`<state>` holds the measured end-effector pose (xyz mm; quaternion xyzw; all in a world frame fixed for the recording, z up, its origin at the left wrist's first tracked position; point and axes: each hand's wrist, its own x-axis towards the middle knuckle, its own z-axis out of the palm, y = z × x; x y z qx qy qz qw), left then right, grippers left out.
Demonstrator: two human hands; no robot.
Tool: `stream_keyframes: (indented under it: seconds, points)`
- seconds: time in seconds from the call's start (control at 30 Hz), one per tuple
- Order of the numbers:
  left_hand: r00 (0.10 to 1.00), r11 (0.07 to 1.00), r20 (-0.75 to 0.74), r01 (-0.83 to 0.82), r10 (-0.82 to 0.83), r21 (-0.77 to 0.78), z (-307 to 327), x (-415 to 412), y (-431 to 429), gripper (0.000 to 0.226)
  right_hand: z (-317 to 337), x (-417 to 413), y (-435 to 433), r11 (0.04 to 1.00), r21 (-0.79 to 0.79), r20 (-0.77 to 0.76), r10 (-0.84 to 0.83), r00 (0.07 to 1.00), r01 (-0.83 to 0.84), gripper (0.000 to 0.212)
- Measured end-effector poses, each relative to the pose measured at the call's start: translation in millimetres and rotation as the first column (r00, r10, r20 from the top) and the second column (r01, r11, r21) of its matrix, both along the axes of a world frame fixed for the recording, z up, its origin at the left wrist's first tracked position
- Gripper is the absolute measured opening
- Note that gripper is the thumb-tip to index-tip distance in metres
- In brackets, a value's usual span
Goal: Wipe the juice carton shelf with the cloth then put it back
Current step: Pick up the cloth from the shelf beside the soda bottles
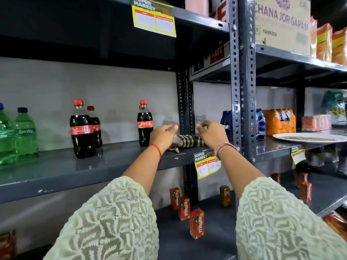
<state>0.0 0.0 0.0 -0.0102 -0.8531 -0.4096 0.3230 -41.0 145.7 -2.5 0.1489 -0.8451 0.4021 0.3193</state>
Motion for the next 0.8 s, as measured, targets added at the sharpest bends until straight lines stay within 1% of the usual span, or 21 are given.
stream_keyframes:
  seconds: [0.07, 0.2, 0.23, 0.27, 0.3, 0.37, 0.4, 0.47, 0.5, 0.53, 0.6, 0.67, 0.73, 0.8]
  points:
    - [0.997, 1.0, 0.074, 0.0, 0.0, 0.006, -2, -7, 6, 0.04, -1, -7, 5, 0.999, 0.023, 0.071, -0.029, 0.997, 0.028, 0.038]
    - [0.985, 0.999, 0.168, -0.041, 0.044, -0.023, -4, -17, 15, 0.037, -6, -16, 7, 1.0, -0.006, 0.273, -0.017, 0.962, 0.02, 0.039]
    - [0.979, 0.997, 0.193, -0.051, 0.06, -0.052, -3, -19, 17, 0.038, -6, -16, 6, 1.0, 0.0, 0.293, -0.022, 0.956, 0.023, 0.04]
    - [0.977, 0.996, 0.2, -0.058, 0.07, -0.069, -2, -19, 17, 0.039, -6, -15, 7, 1.0, 0.004, 0.278, -0.024, 0.96, 0.024, 0.039]
    - [0.976, 0.997, 0.209, -0.058, 0.069, -0.056, -2, -21, 17, 0.04, -7, -17, 7, 0.999, -0.018, 0.274, -0.022, 0.962, 0.028, 0.037]
    - [0.98, 0.997, 0.195, -0.053, 0.042, 0.052, -2, -22, 15, 0.037, -6, -19, 9, 0.995, -0.064, 0.239, -0.054, 0.97, 0.071, 0.028]
    - [0.985, 0.991, 0.173, -0.039, 0.016, 0.127, -2, -22, 13, 0.03, -6, -19, 11, 0.991, -0.097, 0.22, -0.073, 0.973, 0.096, 0.025]
    - [0.992, 0.97, 0.121, -0.01, -0.021, 0.244, -3, -19, 7, 0.011, -7, -23, 16, 0.97, -0.22, 0.192, -0.064, 0.979, 0.106, 0.019]
    - [0.996, 0.961, 0.086, -0.001, -0.024, 0.277, -5, -16, 5, 0.007, -10, -22, 19, 0.945, -0.321, 0.173, -0.012, 0.985, 0.068, 0.012]
    - [0.999, 0.954, 0.038, 0.008, -0.02, 0.3, -7, -13, 4, 0.009, -14, -16, 21, 0.898, -0.44, 0.148, 0.06, 0.987, 0.012, 0.009]
    - [0.997, 0.939, -0.066, 0.053, -0.032, 0.339, -12, -1, 7, 0.023, -24, -5, 25, 0.788, -0.611, 0.065, 0.143, 0.988, -0.074, 0.016]
    - [0.984, 0.914, -0.156, 0.135, -0.08, 0.384, -15, 13, 13, 0.028, -35, 6, 29, 0.694, -0.708, 0.011, 0.194, 0.981, -0.129, 0.016]
    - [0.966, 0.882, -0.223, 0.217, -0.132, 0.419, -18, 32, 21, 0.03, -43, 20, 34, 0.613, -0.77, -0.038, 0.233, 0.972, -0.177, 0.015]
    - [0.943, 0.863, -0.284, 0.285, -0.175, 0.416, -24, 53, 29, 0.031, -53, 33, 42, 0.565, -0.797, -0.093, 0.237, 0.967, -0.215, 0.018]
